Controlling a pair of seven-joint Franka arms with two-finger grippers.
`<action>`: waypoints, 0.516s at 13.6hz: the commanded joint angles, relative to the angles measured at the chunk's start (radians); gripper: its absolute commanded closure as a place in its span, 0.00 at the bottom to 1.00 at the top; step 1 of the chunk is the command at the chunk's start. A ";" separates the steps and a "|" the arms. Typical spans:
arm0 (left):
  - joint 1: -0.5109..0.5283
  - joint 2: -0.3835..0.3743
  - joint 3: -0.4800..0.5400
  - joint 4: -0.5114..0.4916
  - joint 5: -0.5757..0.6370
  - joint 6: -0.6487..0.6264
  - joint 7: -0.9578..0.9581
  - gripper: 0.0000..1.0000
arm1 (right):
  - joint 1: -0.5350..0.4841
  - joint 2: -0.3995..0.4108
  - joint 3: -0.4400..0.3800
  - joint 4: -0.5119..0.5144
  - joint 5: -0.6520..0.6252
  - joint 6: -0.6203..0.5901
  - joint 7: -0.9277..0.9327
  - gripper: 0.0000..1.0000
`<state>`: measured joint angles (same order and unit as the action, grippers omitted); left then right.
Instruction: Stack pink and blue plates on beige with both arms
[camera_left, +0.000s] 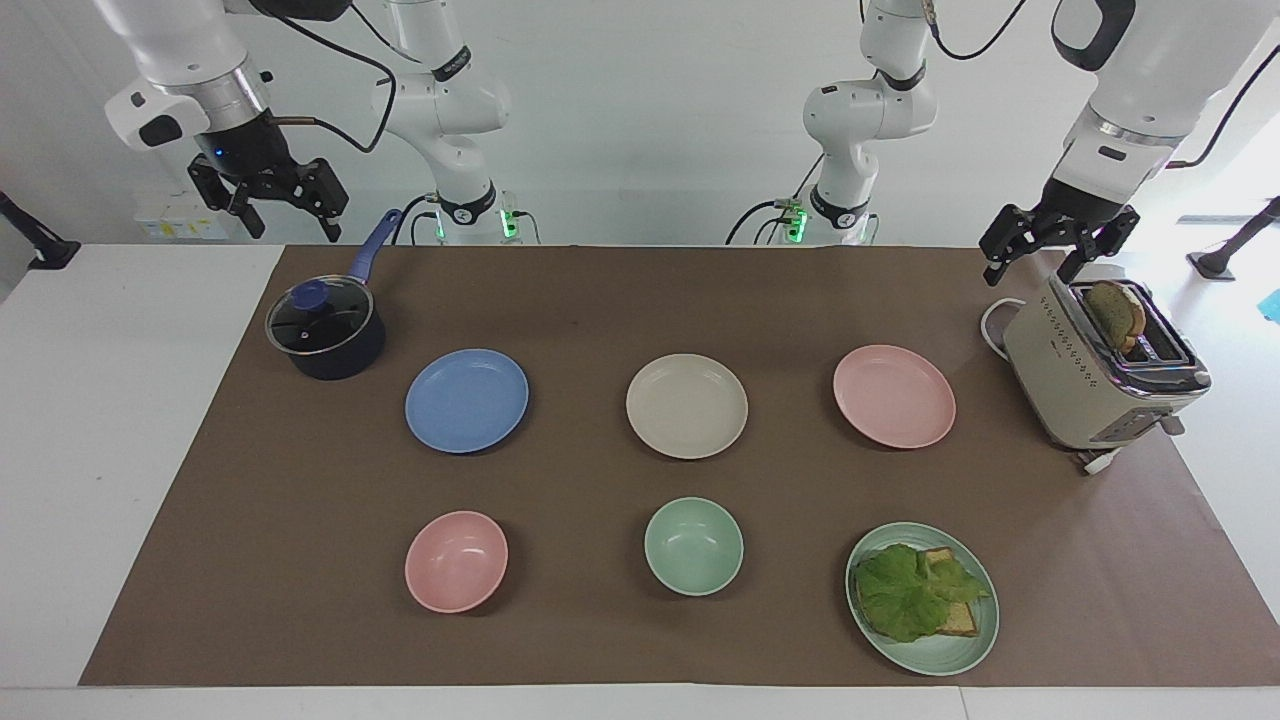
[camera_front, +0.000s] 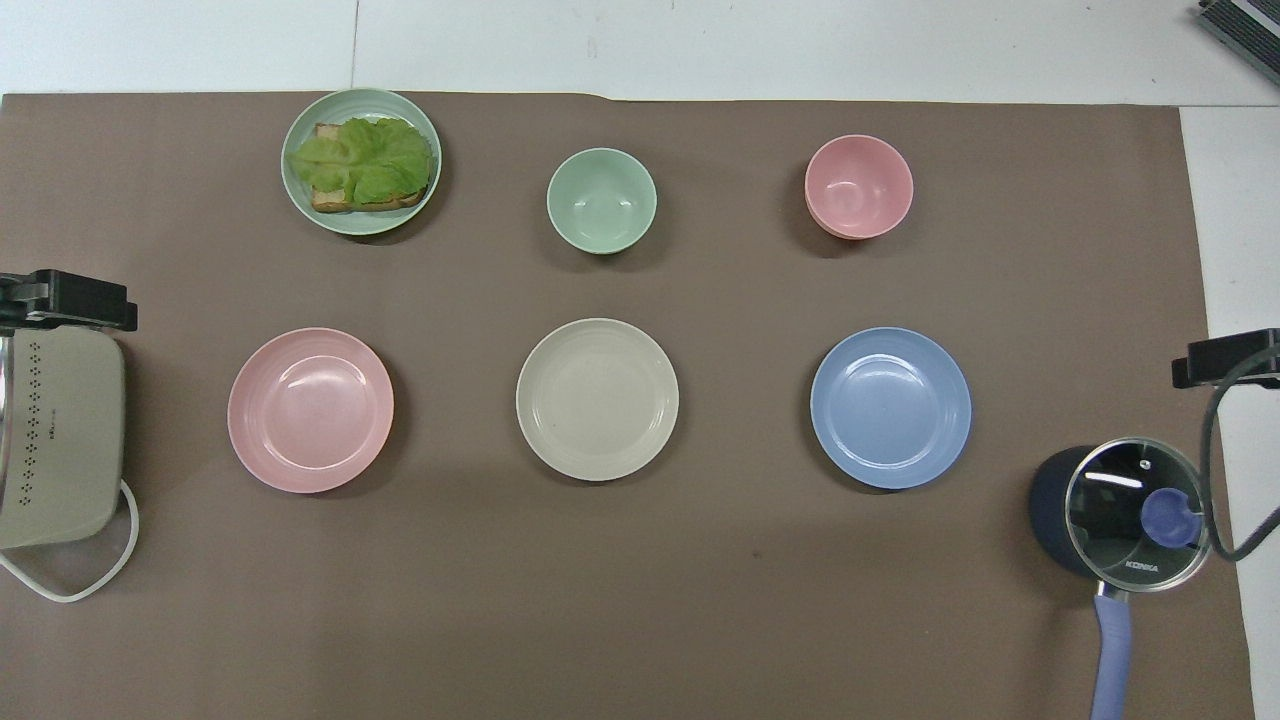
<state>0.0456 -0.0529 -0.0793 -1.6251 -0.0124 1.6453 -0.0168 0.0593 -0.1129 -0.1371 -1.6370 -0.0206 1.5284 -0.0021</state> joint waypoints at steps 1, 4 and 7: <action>-0.010 -0.007 0.006 0.010 0.023 -0.028 -0.006 0.00 | -0.006 -0.001 0.005 0.005 0.019 0.001 0.013 0.00; -0.004 -0.012 0.006 -0.013 0.020 -0.016 -0.009 0.00 | -0.006 -0.001 0.005 0.005 0.019 0.001 0.011 0.00; 0.023 -0.008 0.010 -0.146 0.020 0.089 -0.014 0.00 | -0.006 -0.001 0.005 0.005 0.019 0.001 0.013 0.00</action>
<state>0.0497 -0.0498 -0.0722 -1.6679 -0.0113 1.6578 -0.0201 0.0593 -0.1129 -0.1371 -1.6370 -0.0206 1.5284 -0.0021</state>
